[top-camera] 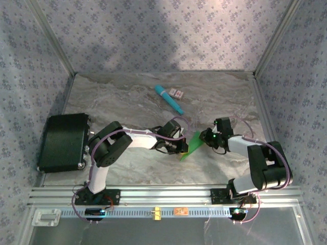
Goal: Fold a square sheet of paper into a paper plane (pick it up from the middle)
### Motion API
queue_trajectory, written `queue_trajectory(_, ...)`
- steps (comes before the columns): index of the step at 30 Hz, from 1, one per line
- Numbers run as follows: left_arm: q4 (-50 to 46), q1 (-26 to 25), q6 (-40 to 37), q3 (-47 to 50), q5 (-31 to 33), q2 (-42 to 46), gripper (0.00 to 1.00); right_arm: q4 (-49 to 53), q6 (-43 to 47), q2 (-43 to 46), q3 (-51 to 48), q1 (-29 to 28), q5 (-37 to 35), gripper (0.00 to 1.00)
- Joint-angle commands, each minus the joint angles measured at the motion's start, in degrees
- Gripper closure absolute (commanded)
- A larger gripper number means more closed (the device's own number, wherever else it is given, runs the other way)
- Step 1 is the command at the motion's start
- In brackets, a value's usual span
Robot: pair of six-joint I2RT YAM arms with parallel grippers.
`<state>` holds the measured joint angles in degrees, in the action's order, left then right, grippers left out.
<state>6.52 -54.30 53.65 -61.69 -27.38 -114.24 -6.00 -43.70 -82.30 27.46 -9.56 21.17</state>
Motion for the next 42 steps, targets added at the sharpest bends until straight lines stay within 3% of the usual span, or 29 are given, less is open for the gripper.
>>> queue_trajectory(1, -7.9, -0.7, -0.4, 2.0, 1.8, -3.7, 1.00, -5.2, 0.0, -1.9, -3.2, 4.1, 1.8, 0.81)
queue_trajectory(11, -7.8, -0.8, -0.4, 2.0, 1.2, -4.2, 1.00, -6.6, -0.3, -2.5, -3.0, 10.1, 3.4, 0.81)
queue_trajectory(23, -7.9, -0.8, -0.6, 2.1, 1.1, -4.0, 1.00, -2.1, -0.3, -1.6, -0.6, 11.5, -4.8, 0.81)
queue_trajectory(28, -8.0, -0.8, -0.6, 2.1, 0.9, -4.0, 1.00, -3.0, 0.7, -1.9, 0.6, 12.3, -1.3, 0.81)
queue_trajectory(36, -8.1, -0.9, -0.6, 2.2, 1.4, -3.5, 1.00, -1.2, 0.9, 6.2, 0.7, 10.5, 1.8, 0.79)
queue_trajectory(42, -7.8, -1.0, -0.4, 2.1, 1.7, -3.2, 1.00, -1.5, 1.0, 8.6, -0.7, 3.9, 4.6, 0.81)
